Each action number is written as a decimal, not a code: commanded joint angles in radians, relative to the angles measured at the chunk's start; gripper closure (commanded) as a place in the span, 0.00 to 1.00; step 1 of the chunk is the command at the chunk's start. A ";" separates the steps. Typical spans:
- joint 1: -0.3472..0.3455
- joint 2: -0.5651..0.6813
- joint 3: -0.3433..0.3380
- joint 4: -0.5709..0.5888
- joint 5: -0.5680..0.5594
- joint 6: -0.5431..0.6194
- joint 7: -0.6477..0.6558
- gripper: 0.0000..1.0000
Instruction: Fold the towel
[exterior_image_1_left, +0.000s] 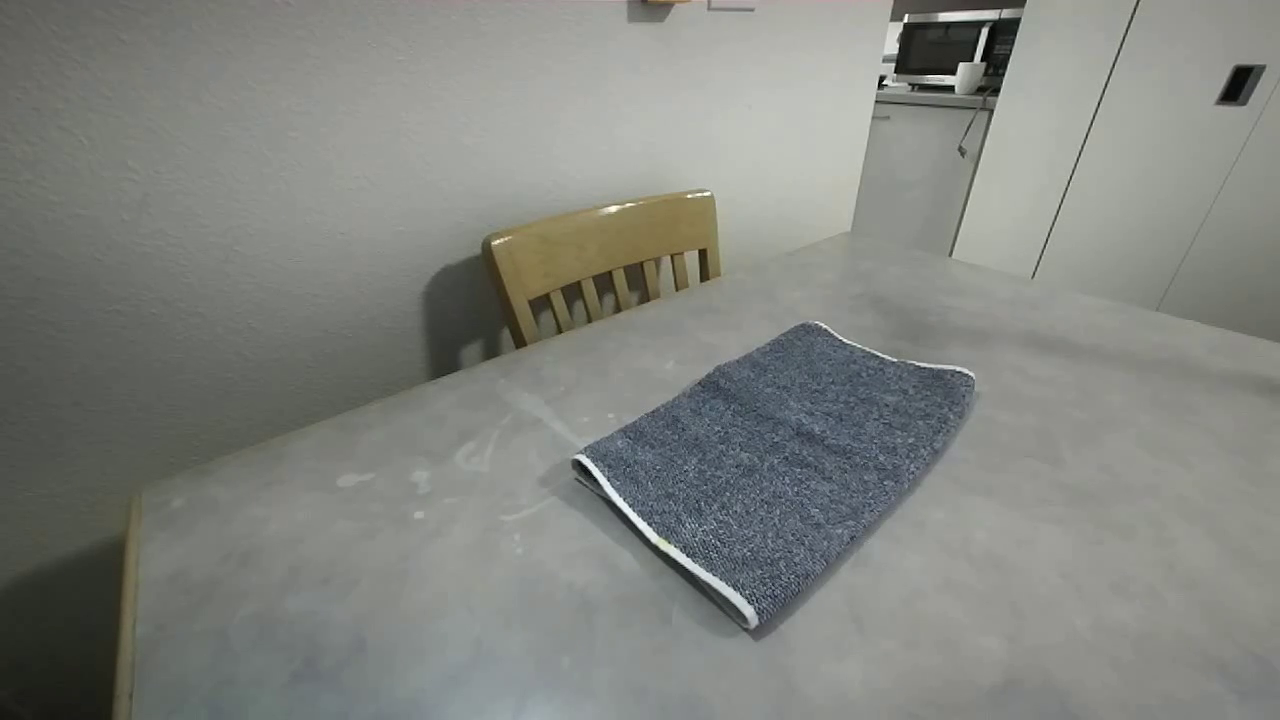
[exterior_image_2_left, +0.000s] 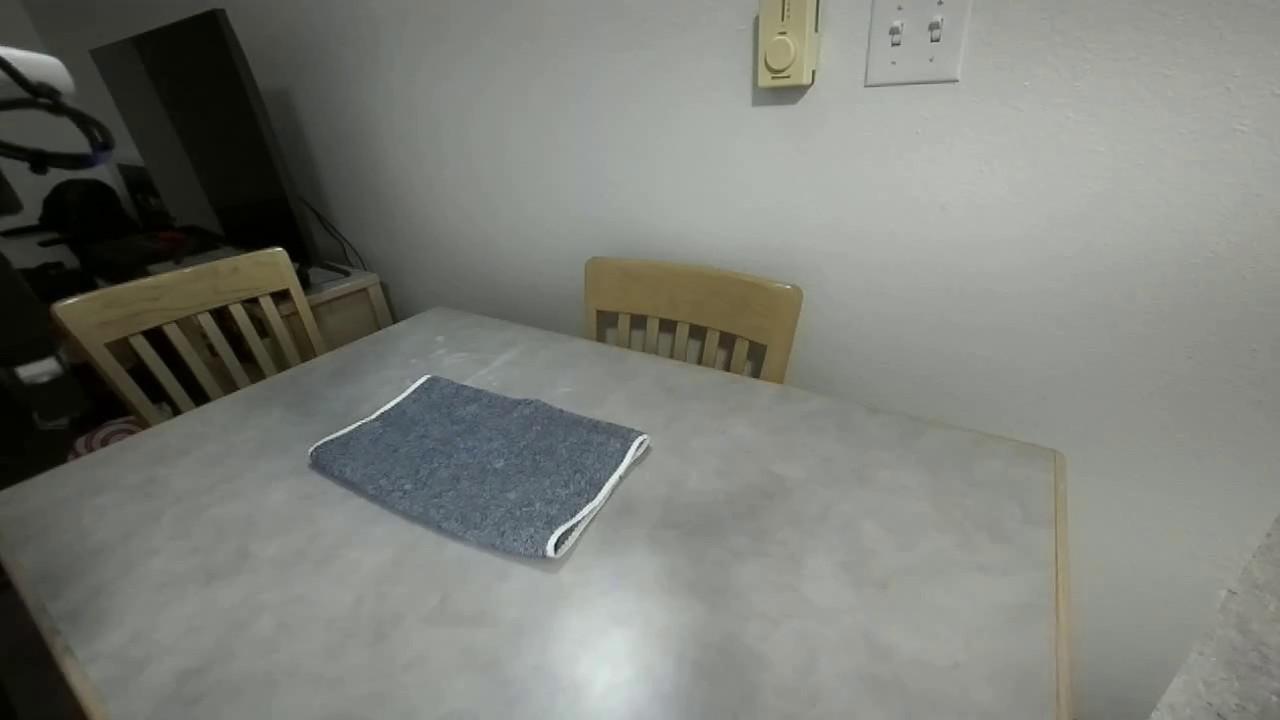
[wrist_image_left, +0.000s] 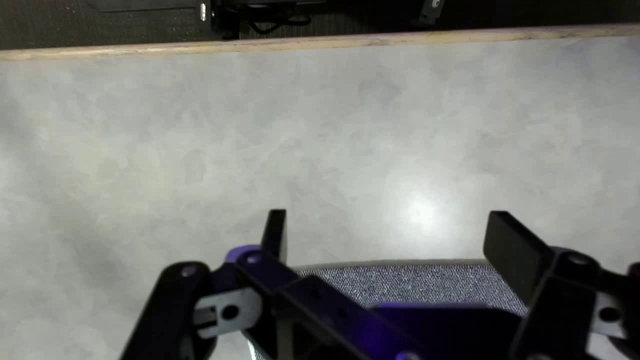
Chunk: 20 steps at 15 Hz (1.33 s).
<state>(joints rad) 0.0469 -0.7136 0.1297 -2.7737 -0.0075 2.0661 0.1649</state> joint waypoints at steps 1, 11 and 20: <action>0.017 0.163 0.020 0.044 0.021 0.089 0.031 0.00; 0.000 0.189 0.027 0.041 -0.002 0.168 0.077 0.00; -0.001 0.619 0.047 0.334 -0.081 0.292 0.096 0.00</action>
<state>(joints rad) 0.0600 -0.2887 0.1717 -2.5870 -0.0401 2.3786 0.2594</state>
